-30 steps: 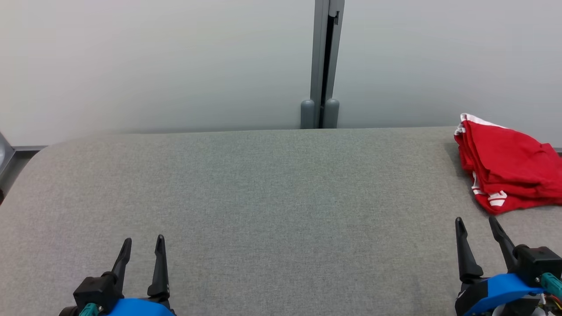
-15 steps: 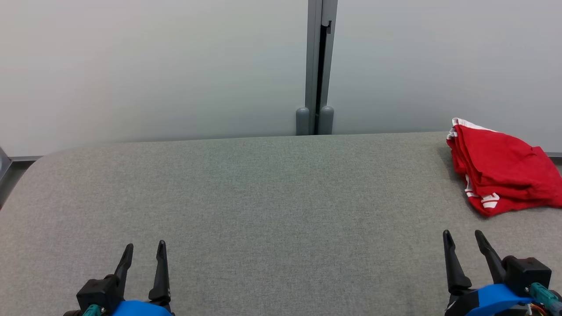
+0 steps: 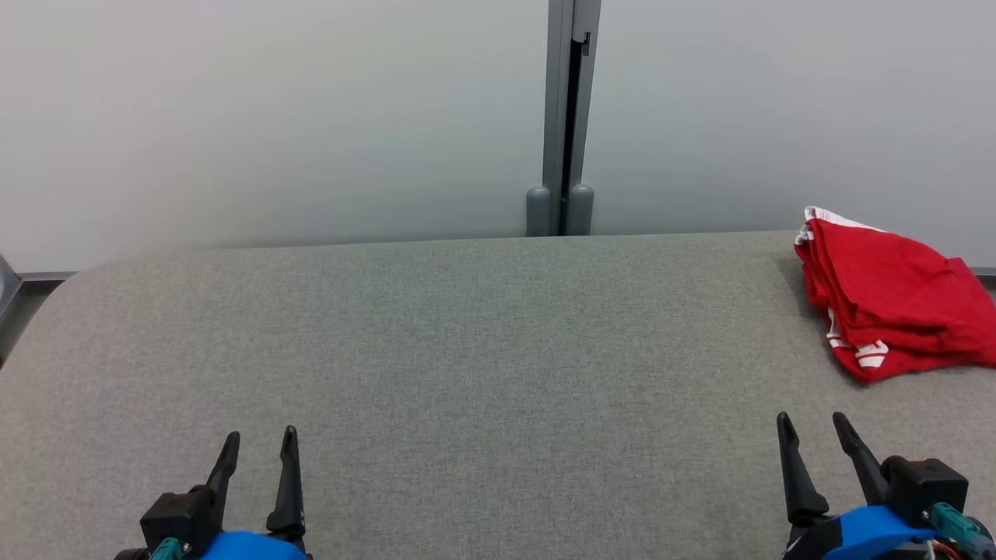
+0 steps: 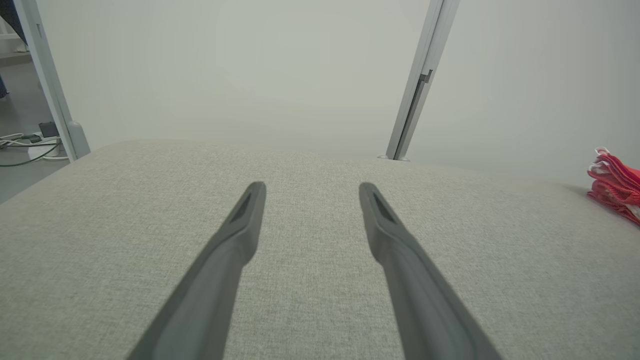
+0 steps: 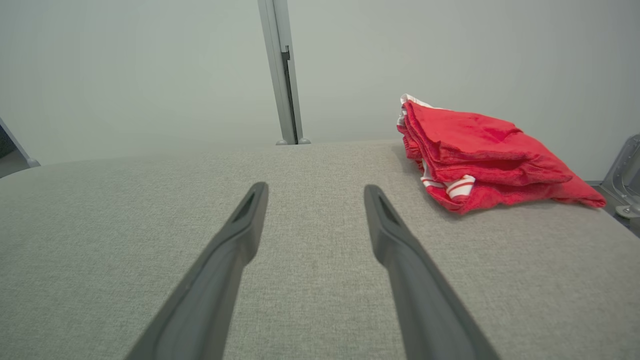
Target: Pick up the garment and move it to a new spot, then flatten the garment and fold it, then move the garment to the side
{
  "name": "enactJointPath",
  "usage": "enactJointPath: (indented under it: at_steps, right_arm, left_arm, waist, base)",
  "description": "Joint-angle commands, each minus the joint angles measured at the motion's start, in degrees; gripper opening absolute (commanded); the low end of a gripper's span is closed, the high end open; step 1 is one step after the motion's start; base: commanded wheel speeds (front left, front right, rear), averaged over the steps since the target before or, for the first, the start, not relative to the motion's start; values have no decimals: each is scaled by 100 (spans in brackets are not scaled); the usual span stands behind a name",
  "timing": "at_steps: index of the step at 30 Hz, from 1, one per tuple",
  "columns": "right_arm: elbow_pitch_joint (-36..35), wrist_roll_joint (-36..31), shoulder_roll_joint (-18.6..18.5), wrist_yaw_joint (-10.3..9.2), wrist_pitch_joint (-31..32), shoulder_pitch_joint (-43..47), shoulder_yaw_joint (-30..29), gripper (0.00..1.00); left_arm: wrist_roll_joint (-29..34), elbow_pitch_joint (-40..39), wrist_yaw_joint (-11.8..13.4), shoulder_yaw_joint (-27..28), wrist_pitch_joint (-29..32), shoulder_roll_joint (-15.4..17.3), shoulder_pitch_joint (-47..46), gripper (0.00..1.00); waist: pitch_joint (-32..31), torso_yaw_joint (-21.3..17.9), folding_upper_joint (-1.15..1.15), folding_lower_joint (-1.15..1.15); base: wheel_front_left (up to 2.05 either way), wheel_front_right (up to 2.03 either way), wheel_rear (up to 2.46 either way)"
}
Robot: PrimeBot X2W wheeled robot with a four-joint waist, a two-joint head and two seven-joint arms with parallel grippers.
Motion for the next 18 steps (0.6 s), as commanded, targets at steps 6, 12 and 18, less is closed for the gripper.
enactJointPath:
  at_steps: [6, 12, 18]
  right_arm:
    - [23, 58, 6, 1, -11, 32, 30, 100]
    - [36, 73, 6, 1, -28, 31, 33, 100]
    - [156, 95, 13, 0, 16, 3, 30, 0]
  left_arm:
    - [48, 48, -24, -35, -24, 23, -127, 100]
    - [55, 74, -18, -44, -24, 12, -119, 100]
    - [7, 160, -10, -50, 32, -21, 4, 0]
  waist:
    - [22, -7, 0, 0]
    - [32, -8, 0, 0]
    - [38, -7, 0, 0]
  base:
    - [0, 0, 0]
    - [0, 0, 0]
    - [0, 0, 0]
